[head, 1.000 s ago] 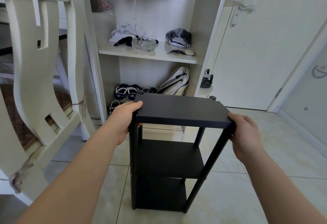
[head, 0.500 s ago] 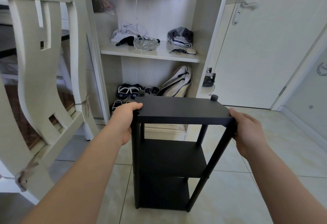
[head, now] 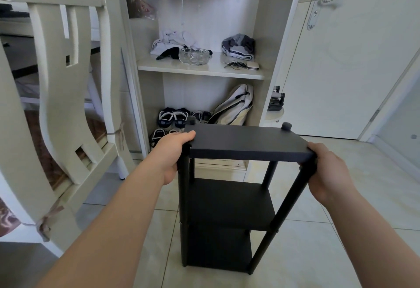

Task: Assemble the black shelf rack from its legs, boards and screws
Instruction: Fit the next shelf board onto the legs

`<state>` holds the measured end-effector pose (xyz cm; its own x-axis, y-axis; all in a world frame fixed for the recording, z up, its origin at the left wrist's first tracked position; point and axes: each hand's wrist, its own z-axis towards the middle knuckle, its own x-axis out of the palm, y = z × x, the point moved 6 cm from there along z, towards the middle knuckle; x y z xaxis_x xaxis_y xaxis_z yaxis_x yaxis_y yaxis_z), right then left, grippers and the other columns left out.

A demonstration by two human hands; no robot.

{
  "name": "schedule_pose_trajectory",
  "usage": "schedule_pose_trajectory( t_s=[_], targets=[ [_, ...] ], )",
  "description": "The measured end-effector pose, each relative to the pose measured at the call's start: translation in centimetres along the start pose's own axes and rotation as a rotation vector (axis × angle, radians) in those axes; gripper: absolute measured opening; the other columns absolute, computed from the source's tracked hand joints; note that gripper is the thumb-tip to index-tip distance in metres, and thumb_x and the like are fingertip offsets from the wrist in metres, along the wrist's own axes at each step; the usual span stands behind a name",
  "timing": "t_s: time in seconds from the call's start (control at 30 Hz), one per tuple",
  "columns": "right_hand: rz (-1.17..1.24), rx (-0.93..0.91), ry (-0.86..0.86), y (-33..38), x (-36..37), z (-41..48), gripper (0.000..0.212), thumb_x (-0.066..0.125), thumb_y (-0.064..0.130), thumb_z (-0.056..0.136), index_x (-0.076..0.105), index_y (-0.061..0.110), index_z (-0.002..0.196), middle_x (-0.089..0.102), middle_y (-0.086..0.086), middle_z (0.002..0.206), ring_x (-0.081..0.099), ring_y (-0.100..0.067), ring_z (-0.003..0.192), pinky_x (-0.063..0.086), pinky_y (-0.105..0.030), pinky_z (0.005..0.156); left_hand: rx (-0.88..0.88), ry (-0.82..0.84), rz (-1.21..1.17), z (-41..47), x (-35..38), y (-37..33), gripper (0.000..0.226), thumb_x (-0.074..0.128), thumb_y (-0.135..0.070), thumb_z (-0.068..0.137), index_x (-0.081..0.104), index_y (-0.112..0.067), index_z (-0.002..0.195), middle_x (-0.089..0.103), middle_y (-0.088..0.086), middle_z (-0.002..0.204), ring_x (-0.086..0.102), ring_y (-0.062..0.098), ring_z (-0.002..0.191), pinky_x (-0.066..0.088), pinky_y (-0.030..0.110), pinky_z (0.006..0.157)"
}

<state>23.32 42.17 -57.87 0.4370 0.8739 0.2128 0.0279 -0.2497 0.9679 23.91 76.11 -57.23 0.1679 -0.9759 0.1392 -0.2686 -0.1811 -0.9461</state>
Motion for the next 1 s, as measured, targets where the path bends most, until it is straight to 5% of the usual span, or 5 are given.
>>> schedule_pose_trajectory(
  t_s=[1.0],
  targets=[
    [0.192, 0.032, -0.179, -0.7, 0.4, -1.4, 0.014, 0.058, 0.017, 0.087, 0.044, 0.017, 0.083, 0.040, 0.004, 0.071, 0.040, -0.013, 0.059, 0.033, -0.026, 0.058, -0.040, -0.033, 0.038, 0.0, 0.0, -0.5, 0.013, 0.062, -0.028, 0.096, 0.065, -0.018, 0.104, 0.069, -0.005, 0.061, 0.062, 0.010, 0.057, 0.046, 0.028, 0.057]
  ],
)
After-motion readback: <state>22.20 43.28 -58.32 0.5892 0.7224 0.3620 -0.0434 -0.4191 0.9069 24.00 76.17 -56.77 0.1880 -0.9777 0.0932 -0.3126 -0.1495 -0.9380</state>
